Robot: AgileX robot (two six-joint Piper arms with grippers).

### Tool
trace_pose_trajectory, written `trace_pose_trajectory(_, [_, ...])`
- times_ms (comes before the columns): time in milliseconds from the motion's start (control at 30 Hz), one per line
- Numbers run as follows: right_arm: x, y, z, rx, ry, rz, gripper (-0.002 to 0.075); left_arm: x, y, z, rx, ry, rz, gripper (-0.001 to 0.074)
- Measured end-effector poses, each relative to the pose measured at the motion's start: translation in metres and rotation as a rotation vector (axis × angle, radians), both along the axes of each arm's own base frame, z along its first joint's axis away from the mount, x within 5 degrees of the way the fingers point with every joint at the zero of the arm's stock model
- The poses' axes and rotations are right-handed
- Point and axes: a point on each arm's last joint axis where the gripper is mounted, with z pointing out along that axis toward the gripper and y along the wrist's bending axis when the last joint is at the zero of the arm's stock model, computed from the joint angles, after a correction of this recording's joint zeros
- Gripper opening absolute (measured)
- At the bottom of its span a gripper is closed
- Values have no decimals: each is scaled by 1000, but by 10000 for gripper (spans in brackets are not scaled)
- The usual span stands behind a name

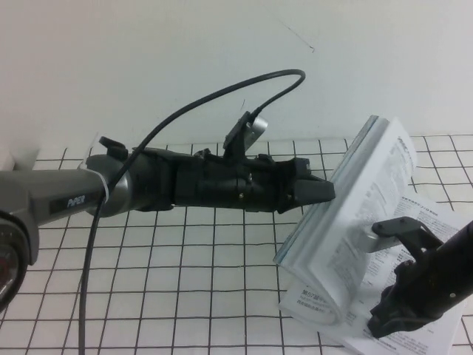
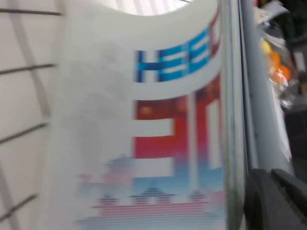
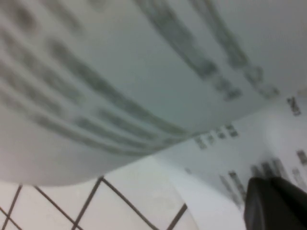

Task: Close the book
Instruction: 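Close the open booklet and leave it lying on the table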

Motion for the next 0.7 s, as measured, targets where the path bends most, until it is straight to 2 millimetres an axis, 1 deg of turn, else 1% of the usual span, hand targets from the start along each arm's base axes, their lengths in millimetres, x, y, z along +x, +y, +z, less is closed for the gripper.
trace_pose_trajectory(100, [-2,1,13,6,-30,-18,-3,-4,-6,9,-18,-24,-42,-4])
trace_pose_trajectory(267, [-9,-4,57,14,-155,-65,-3,-10,-6,28,-24,-83,-80,-4])
trace_pose_trajectory(367, [-18,-11,84,-4,-230,-95,-3,-10,1,40,43,-170,-74,-4])
trace_pose_trajectory(500, [-36,-24,118,-61,-326,-146,-3,-4,19,54,184,-287,-11,-4])
trace_pose_trajectory(533, [-40,-29,124,-96,-354,-159,-3,-3,23,55,215,-298,5,-4])
trace_pose_trajectory(600, [-46,-43,136,-187,-404,-225,-3,2,31,52,290,-301,28,-4])
trace_pose_trajectory(700, [-47,-73,138,-389,-401,-354,-3,6,38,33,408,-276,11,-4])
